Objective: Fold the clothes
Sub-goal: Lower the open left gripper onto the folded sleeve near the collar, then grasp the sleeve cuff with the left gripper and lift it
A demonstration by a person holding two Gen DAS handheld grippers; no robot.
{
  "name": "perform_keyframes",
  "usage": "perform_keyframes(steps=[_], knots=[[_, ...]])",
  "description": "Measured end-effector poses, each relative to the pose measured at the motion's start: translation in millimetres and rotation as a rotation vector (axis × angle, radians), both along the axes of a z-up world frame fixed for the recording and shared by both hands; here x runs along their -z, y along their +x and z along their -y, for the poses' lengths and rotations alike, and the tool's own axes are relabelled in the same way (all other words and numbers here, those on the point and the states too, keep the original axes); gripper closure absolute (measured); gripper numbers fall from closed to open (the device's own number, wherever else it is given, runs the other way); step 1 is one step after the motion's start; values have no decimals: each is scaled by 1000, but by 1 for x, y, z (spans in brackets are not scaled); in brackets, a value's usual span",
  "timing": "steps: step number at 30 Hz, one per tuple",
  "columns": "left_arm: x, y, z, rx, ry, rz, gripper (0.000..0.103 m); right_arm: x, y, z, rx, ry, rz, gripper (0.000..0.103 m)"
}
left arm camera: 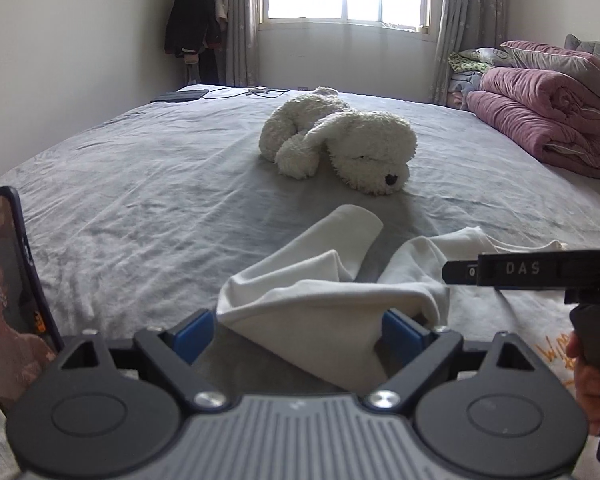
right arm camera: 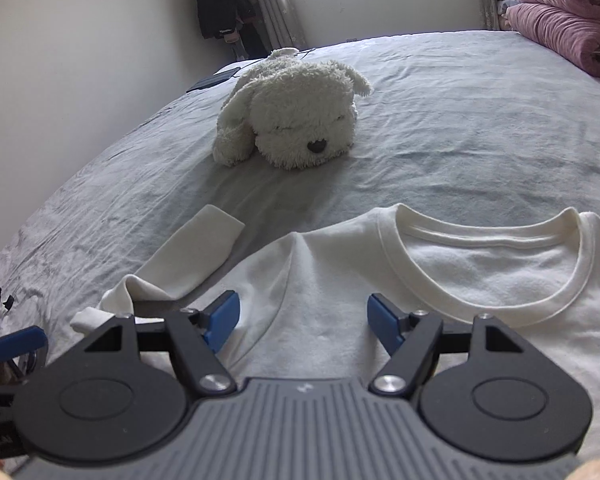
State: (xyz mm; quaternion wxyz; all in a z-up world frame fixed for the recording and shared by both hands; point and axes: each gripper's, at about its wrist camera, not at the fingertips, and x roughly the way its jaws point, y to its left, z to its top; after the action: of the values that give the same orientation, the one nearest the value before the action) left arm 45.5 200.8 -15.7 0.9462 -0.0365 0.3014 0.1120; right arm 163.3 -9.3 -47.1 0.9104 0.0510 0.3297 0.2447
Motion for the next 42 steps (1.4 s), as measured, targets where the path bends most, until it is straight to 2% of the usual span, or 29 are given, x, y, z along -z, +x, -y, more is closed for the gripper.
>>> perform_keyframes(steps=[4, 9, 12, 14, 18, 22, 26, 27, 28, 29, 31, 35, 42], knots=[[-3, -6, -11, -30, -20, 15, 12, 13, 9, -14, -20, 0, 30, 23], [-20, 8, -33, -70, -107, 50, 16, 17, 11, -6, -51, 40, 44, 21], [-23, 36, -42, -39, -138, -6, 19, 16, 11, -3, -48, 66, 32, 21], [-21, 56, -40, -16, -125, -43, 22, 16, 11, -3, -49, 67, 32, 21], [-10, 92, -32, 19, -45, -94, 24, 16, 10, -3, -50, 71, 31, 21], [4, 125, -31, 48, 0, -192, 39, 17, 10, -3, -50, 70, 32, 21], [14, 146, -34, 70, -23, -254, 53, 17, 10, -3, -51, 65, 36, 20], [16, 149, -35, 74, -38, -264, 61, 18, 10, -3, -51, 64, 37, 20], [18, 152, -35, 81, -57, -266, 72, 18, 10, -3, -51, 64, 37, 20], [19, 153, -35, 86, -70, -265, 77, 18, 10, -3, -51, 64, 38, 20], [18, 155, -31, 81, -62, -259, 96, 18, 10, -3, -51, 63, 39, 20], [-1, 147, -27, 16, 24, -184, 98, 18, 10, -2, -50, 68, 38, 20], [-43, 123, -55, -225, 59, -22, 98, 17, 8, -2, -48, 72, 40, 20]])
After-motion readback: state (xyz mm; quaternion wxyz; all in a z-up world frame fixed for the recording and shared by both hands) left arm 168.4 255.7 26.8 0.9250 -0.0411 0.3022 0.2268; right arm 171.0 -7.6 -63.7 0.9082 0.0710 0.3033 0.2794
